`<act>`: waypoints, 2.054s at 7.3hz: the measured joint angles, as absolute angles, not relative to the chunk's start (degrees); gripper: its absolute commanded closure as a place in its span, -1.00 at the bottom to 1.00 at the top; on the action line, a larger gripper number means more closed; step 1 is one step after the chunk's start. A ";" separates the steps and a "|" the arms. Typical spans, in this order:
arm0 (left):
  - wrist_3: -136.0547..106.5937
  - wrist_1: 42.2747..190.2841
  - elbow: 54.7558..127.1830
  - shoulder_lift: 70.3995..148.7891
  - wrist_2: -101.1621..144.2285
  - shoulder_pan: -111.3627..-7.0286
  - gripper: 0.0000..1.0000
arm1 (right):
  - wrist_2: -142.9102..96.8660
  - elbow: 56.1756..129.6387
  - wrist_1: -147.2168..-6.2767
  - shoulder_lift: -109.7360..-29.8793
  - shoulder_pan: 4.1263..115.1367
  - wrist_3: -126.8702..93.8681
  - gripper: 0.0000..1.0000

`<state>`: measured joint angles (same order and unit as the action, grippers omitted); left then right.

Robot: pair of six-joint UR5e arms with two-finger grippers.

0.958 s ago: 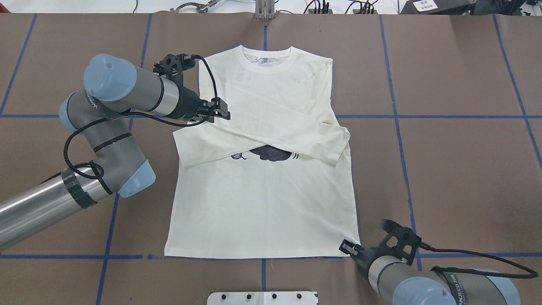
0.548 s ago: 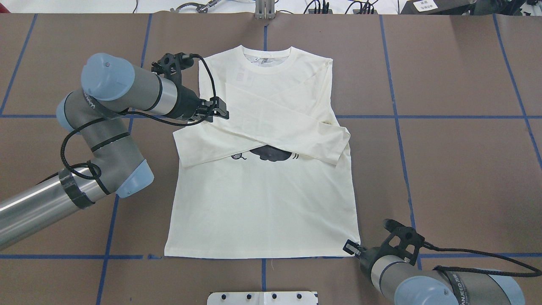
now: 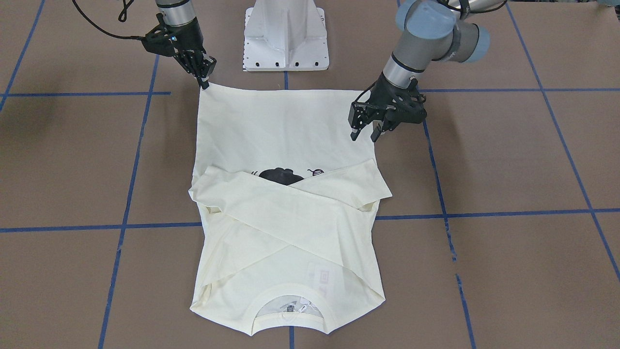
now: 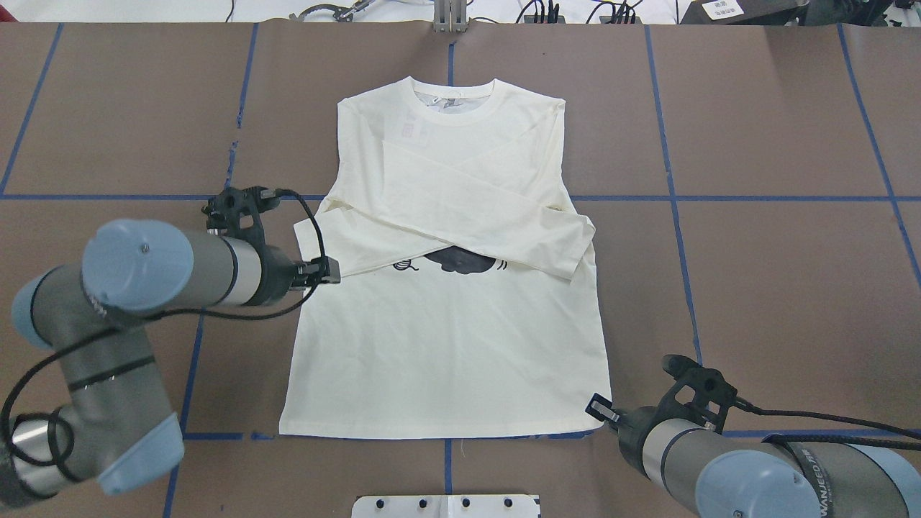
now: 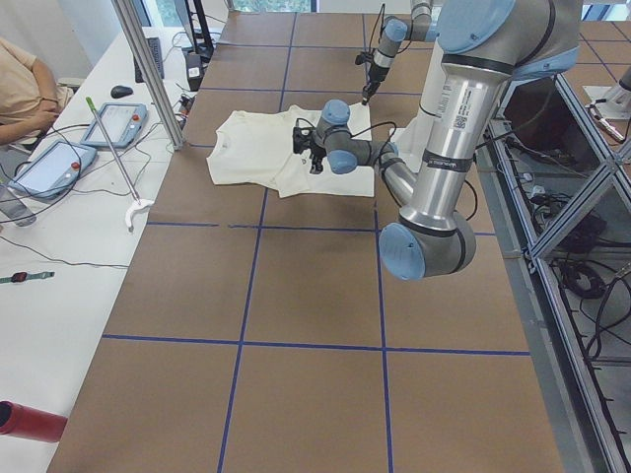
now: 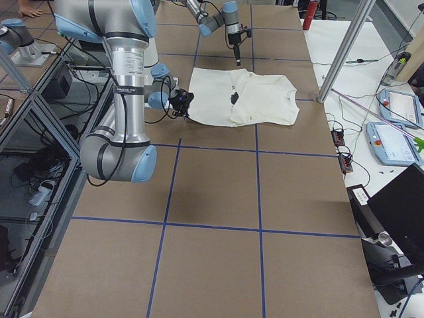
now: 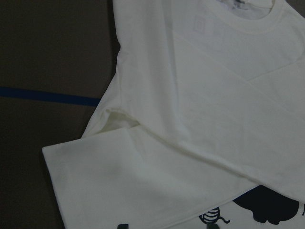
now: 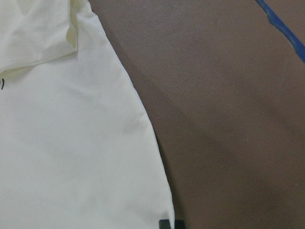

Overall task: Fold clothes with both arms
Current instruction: 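Lower the left gripper to the hem corner nearest the robot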

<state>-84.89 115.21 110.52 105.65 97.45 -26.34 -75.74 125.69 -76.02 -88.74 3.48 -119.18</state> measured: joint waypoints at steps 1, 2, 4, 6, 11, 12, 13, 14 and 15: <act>-90.50 110.71 114.14 104.02 92.55 -20.98 -0.22 | -76.17 125.73 -76.08 -88.48 3.54 -119.18 1.00; -95.07 106.41 115.97 103.30 88.96 -16.57 -0.21 | -76.41 125.58 -76.10 -88.36 3.53 -119.18 1.00; -102.46 99.45 117.26 102.13 84.94 -10.02 -0.18 | -76.53 125.31 -76.11 -88.41 3.52 -119.18 1.00; -104.98 97.72 117.71 100.04 84.00 -7.35 -0.18 | -76.50 125.30 -76.11 -88.34 3.52 -119.20 1.00; -106.71 97.53 117.47 98.82 84.24 -6.52 0.61 | -76.46 125.72 -76.11 -88.36 3.68 -119.34 1.00; -107.63 97.55 117.50 98.83 84.33 -6.35 1.00 | -76.45 125.74 -76.11 -88.35 3.69 -119.35 1.00; -108.09 97.55 117.64 98.83 84.47 -6.20 1.00 | -76.41 125.79 -76.11 -88.34 3.69 -119.35 1.00; -108.23 97.58 117.90 98.92 84.66 -6.15 1.00 | -76.39 125.83 -76.11 -88.33 3.69 -119.35 1.00; -108.23 97.64 118.34 99.11 84.82 -6.11 1.00 | -76.38 125.84 -76.11 -88.35 3.69 -119.36 1.00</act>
<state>-108.23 97.64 118.34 99.11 84.82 -6.11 -76.38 125.84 -76.11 -88.35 3.69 -119.36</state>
